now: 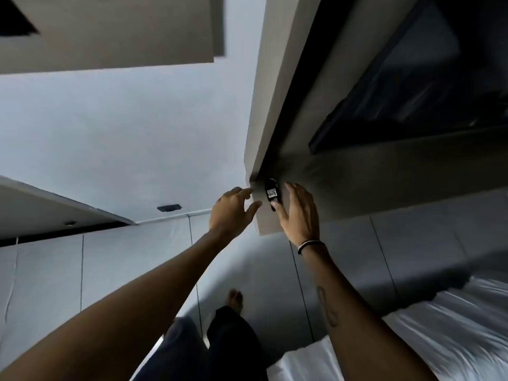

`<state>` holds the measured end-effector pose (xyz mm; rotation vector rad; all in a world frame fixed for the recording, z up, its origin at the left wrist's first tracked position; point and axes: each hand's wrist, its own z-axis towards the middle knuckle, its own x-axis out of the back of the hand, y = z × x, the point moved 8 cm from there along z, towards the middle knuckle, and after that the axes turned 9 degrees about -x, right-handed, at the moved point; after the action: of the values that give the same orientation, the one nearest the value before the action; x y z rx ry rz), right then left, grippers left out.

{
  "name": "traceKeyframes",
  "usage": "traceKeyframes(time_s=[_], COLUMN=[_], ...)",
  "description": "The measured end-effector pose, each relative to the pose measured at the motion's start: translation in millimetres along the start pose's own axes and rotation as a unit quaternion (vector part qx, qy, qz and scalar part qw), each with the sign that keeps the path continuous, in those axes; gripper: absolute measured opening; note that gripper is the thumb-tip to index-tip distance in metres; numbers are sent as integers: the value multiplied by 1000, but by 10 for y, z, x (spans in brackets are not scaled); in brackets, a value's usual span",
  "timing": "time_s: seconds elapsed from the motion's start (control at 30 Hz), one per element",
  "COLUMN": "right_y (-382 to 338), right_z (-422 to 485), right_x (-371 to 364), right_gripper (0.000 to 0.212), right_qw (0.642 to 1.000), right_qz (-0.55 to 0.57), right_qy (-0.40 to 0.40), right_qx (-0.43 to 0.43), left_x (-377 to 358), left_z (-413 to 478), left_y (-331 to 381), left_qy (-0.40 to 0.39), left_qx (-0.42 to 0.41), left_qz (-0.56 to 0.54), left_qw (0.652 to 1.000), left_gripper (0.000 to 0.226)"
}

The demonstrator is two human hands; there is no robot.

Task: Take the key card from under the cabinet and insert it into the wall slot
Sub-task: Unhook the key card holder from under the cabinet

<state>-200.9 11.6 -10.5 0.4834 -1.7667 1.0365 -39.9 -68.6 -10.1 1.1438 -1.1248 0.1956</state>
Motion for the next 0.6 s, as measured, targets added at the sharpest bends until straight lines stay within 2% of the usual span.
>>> traceKeyframes(time_s=[0.13, 0.23, 0.33, 0.47, 0.6], right_y=[127, 193, 256, 267, 247], right_z=[327, 575, 761, 867, 893], right_x=[-120, -265, -413, -617, -714], right_gripper=[56, 53, 51, 43, 26], right_qw=[997, 989, 977, 972, 970], right_qz=[55, 108, 148, 149, 155], right_qy=[-30, -60, -94, -116, -115], right_qx=[-45, -79, -122, -138, -145], left_x=[-305, -503, -625, -726, -772], left_z=[255, 449, 552, 587, 607], left_y=[-63, -143, -269, -392, -453], left_qy=[-6, -6, 2, 25, 39], left_qx=[80, 104, 168, 228, 241], left_qz=[-54, -79, -116, -169, -200], left_qw=[995, 991, 979, 959, 949], left_gripper=[22, 22, 21, 17, 20])
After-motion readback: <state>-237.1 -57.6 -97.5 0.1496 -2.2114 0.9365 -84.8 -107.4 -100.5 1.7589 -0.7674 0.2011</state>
